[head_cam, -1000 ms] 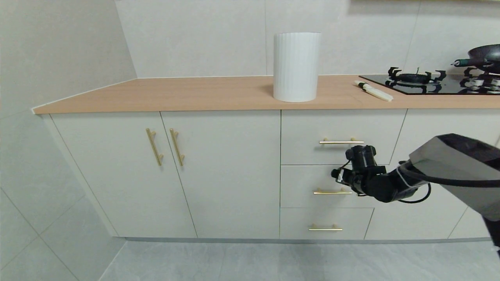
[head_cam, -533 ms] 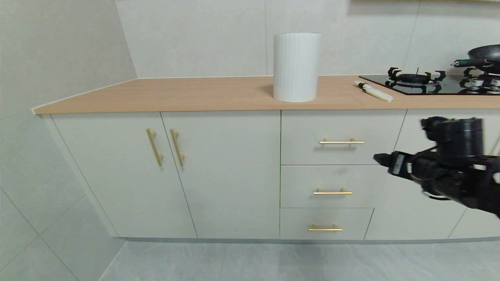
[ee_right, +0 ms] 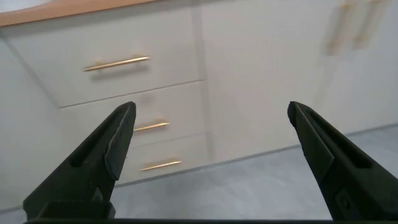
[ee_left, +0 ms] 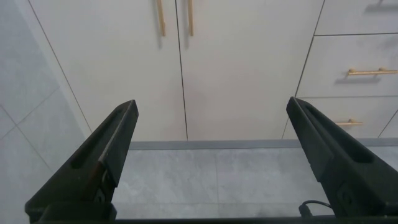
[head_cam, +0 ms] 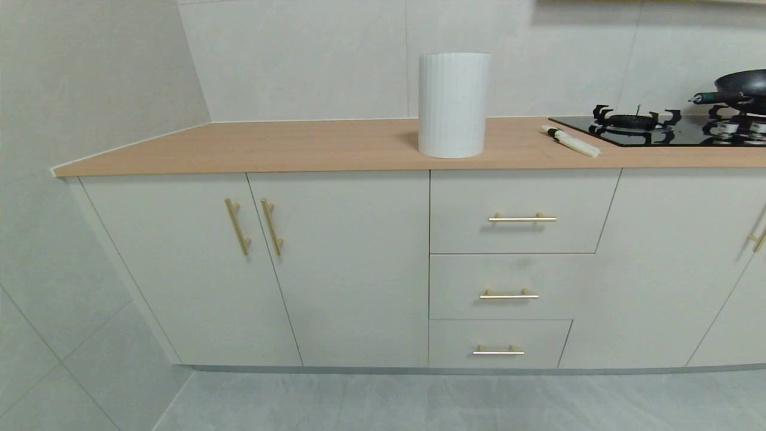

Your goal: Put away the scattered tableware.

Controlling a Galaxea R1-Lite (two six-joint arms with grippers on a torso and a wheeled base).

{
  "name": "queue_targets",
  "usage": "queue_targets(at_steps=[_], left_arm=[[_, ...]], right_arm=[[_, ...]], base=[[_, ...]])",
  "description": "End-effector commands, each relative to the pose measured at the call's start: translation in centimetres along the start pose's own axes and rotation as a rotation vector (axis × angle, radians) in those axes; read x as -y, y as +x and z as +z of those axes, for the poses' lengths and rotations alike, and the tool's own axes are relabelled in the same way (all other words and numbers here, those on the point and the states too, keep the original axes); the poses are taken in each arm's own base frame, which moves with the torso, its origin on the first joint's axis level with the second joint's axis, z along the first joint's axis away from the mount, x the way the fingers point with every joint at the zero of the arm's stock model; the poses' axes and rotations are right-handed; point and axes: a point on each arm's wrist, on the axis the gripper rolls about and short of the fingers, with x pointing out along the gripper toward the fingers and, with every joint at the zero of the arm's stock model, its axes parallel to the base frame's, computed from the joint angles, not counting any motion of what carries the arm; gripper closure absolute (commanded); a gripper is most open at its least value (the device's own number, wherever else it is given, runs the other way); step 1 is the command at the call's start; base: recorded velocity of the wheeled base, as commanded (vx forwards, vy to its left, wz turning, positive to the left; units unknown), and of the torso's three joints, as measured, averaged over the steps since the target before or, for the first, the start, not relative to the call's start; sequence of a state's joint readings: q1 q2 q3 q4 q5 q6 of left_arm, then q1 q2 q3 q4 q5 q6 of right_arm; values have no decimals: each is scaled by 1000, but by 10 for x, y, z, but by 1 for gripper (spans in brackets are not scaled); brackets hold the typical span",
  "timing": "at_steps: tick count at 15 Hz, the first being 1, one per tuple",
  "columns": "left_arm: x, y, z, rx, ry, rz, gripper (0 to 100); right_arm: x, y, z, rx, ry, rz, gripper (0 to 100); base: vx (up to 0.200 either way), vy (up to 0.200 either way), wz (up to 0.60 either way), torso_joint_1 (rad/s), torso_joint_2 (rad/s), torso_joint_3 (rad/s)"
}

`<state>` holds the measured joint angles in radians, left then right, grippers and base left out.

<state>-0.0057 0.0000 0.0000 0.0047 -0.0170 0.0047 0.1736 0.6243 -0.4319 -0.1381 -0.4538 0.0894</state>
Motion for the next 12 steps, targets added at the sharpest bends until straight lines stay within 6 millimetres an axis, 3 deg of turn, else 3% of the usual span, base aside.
queue_targets(at_steps=[1,7,10,12], left_arm=[[0,0,0,0,0,0,0],[0,0,0,0,0,0,0],[0,0,0,0,0,0,0],[0,0,0,0,0,0,0]], right_arm=[[27,-55,-15,131,36,-61,0],[38,-98,-54,225,15,-93,0],[38,-95,-67,210,32,-51,0],[35,-82,-89,140,17,-32,0]], base=[[0,0,0,0,0,0],[0,0,0,0,0,0],[0,0,0,0,0,0],[0,0,0,0,0,0]])
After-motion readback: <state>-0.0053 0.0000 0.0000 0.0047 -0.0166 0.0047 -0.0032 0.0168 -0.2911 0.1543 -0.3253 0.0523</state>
